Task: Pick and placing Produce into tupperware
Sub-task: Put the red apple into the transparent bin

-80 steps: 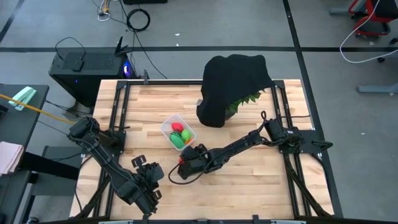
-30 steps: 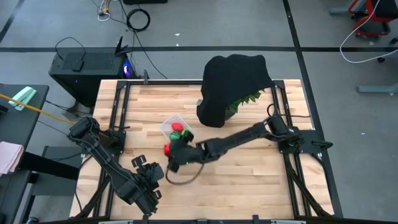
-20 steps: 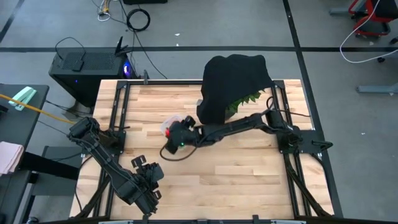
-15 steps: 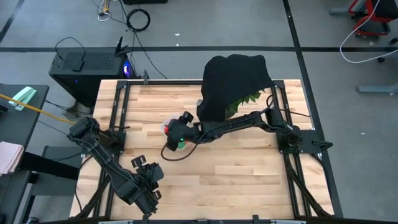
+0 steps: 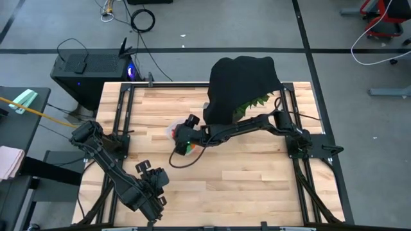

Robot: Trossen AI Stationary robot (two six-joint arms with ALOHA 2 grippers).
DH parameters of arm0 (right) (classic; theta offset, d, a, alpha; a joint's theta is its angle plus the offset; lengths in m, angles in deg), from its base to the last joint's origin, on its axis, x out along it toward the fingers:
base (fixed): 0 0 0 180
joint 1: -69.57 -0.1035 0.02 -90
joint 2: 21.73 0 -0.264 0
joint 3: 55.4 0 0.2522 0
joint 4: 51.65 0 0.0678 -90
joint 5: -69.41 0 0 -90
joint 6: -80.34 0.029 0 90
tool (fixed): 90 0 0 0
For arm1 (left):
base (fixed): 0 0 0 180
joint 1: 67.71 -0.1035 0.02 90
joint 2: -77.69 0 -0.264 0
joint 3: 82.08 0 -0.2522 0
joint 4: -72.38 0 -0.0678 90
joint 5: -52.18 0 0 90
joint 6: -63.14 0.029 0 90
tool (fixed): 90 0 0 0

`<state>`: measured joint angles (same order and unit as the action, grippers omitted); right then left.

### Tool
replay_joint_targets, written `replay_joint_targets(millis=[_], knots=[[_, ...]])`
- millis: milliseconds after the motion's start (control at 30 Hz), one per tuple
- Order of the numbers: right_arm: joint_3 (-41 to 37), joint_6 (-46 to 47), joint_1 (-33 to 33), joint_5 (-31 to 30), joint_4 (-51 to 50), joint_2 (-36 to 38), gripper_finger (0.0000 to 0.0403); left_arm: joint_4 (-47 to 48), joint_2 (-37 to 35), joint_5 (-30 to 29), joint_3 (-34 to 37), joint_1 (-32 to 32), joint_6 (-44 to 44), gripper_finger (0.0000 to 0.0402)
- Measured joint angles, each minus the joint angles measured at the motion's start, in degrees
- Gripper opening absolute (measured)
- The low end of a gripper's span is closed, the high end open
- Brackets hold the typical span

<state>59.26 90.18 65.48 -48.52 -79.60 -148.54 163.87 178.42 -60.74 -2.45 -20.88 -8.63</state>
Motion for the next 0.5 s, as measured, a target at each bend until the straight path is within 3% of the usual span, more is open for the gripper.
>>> replay_joint_targets(millis=[200,500], knots=[[-0.04,-0.87,-0.06,-0.11,0.08,-0.04,0.0297,-0.02,0.00,0.29,0.00,0.00,-0.04,0.0162],[-0.04,0.05,0.23,1.64,0.06,-0.04,0.0343,-0.21,0.00,0.29,0.00,0.00,-0.05,0.0162]])
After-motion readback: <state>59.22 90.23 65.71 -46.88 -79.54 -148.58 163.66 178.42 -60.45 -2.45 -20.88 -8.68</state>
